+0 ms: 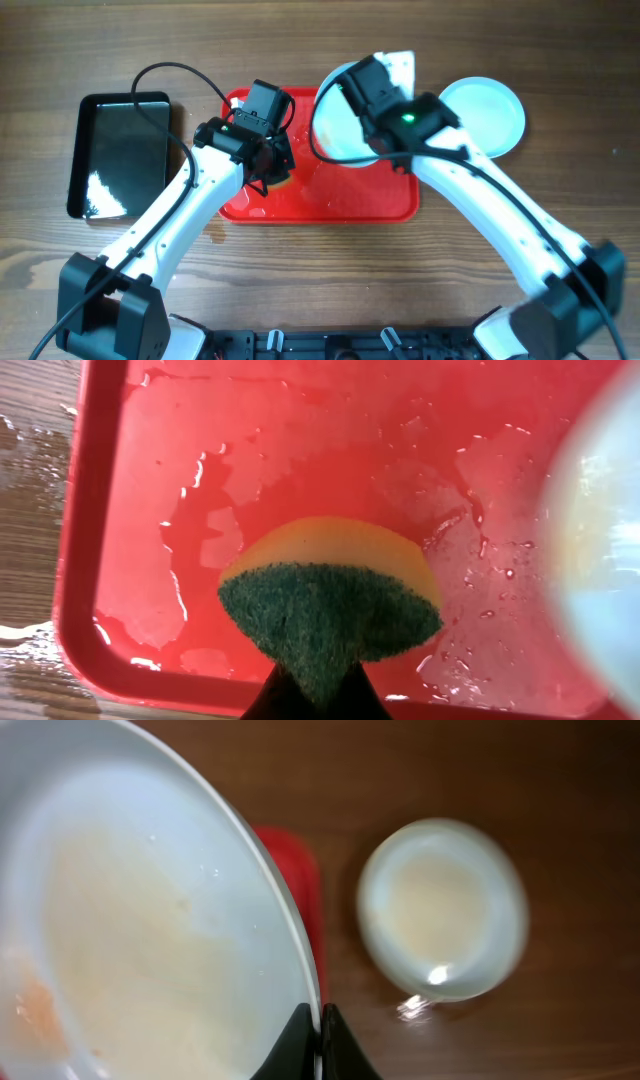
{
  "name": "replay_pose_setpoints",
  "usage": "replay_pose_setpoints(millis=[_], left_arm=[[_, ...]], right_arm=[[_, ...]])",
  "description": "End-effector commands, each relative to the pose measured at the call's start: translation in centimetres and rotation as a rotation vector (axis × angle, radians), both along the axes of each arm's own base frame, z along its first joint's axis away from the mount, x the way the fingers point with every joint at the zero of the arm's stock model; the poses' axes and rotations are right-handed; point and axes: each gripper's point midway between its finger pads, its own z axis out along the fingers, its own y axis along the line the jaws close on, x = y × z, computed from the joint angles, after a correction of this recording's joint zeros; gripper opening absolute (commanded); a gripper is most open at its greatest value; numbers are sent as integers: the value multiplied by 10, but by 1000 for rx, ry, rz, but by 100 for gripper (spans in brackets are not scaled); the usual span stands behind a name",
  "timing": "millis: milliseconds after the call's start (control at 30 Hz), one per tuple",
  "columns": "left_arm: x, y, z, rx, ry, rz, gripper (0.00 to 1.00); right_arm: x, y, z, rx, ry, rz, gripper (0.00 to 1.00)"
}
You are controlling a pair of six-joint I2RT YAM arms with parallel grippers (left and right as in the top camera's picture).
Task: Clean dirty plates on tray and stack at the side
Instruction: 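Lift the plate's edge with the right gripper, tilting it up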
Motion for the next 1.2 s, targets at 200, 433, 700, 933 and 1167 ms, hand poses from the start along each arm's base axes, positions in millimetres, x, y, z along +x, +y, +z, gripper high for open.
replay_pose_setpoints(millis=[200, 433, 700, 933, 1167], left_arm=[[0, -5, -1, -39, 18, 23, 4], [-1, -5, -2, -38, 21, 23, 4], [-1, -5, -2, -37, 20, 23, 4], [-1, -5, -2, -37, 21, 23, 4], [1, -6, -1, -41, 12, 22, 4]], right_arm=[[14, -39, 80, -351, -205, 31, 4], [13, -45, 115, -623, -290, -33, 4], [13, -29, 131, -692, -328, -6, 4], [10, -17, 92, -510, -254, 76, 5], [-2, -9, -27, -3, 32, 39, 4]])
